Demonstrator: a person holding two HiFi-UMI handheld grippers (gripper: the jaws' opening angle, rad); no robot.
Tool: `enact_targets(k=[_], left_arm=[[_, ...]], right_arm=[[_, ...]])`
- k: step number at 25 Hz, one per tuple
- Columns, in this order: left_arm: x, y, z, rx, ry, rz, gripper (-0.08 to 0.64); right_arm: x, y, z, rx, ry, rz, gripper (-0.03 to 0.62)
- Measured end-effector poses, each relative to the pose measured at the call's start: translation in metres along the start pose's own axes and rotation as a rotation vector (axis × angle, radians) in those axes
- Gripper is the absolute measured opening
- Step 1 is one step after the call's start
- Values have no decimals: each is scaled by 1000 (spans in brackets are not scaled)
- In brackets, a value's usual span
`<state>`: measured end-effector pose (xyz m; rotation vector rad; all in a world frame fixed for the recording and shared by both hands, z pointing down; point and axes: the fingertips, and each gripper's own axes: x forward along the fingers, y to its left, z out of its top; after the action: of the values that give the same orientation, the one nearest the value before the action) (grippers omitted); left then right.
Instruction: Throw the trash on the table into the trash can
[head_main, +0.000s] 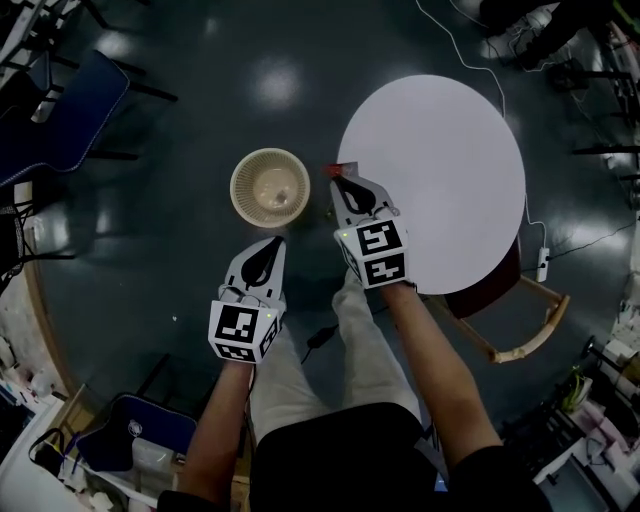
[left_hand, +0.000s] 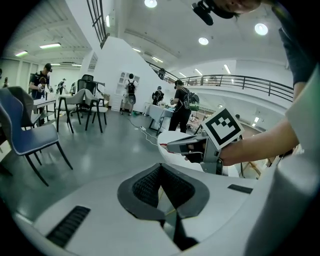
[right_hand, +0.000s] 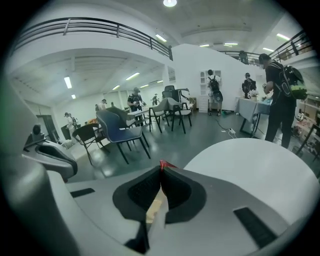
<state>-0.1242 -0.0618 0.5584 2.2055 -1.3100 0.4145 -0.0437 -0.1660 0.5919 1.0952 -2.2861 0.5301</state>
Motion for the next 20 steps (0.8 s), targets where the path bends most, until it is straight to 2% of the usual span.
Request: enact_targets(k=[10,16,20], left_arm=[[-21,53,-25,-52,9,53,9],[-24,82,-40,-66,14,67,9],[-26,100,-51,-73,18,73,9]], right_arm=[[48,58,-7,-5,31,72,28],[72,85,-5,-67,18,90,28],[90,99,-14,-56,28,99,28]])
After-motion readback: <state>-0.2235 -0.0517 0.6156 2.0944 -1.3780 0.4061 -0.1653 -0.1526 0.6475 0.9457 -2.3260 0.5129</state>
